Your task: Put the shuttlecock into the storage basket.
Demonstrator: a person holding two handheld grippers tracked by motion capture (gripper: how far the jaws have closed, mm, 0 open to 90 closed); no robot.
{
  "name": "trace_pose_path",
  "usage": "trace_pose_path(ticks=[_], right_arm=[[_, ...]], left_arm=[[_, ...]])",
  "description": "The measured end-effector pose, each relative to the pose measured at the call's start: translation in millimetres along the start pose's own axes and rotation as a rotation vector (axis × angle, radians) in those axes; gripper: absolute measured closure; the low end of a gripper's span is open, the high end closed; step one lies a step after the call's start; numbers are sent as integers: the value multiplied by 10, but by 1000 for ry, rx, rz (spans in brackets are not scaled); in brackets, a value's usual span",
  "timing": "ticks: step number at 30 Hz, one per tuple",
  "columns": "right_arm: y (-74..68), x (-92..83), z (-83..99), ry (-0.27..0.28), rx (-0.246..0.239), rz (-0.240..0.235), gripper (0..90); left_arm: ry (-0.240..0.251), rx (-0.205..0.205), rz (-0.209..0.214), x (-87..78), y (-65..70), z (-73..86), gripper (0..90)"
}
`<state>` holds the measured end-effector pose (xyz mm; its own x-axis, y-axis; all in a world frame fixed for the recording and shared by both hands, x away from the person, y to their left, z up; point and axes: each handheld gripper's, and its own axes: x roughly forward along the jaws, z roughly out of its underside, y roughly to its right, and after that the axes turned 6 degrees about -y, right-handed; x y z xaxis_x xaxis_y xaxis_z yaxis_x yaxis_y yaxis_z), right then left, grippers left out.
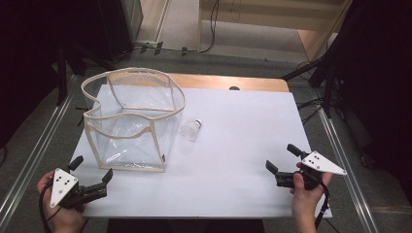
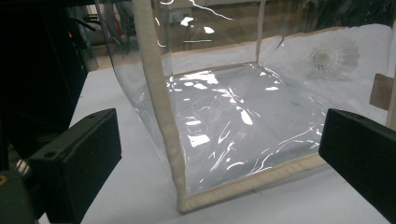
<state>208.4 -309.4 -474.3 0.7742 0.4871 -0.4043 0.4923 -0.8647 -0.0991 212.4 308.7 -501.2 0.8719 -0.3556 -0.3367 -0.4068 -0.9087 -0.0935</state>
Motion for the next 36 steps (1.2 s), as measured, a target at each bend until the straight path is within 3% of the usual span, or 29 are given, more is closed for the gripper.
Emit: trace_pose_path(ticks=[36], right_arm=[[-302, 518, -392, -25, -41, -87, 0]], left_arm=[[0, -3, 4, -3, -7, 1, 0]])
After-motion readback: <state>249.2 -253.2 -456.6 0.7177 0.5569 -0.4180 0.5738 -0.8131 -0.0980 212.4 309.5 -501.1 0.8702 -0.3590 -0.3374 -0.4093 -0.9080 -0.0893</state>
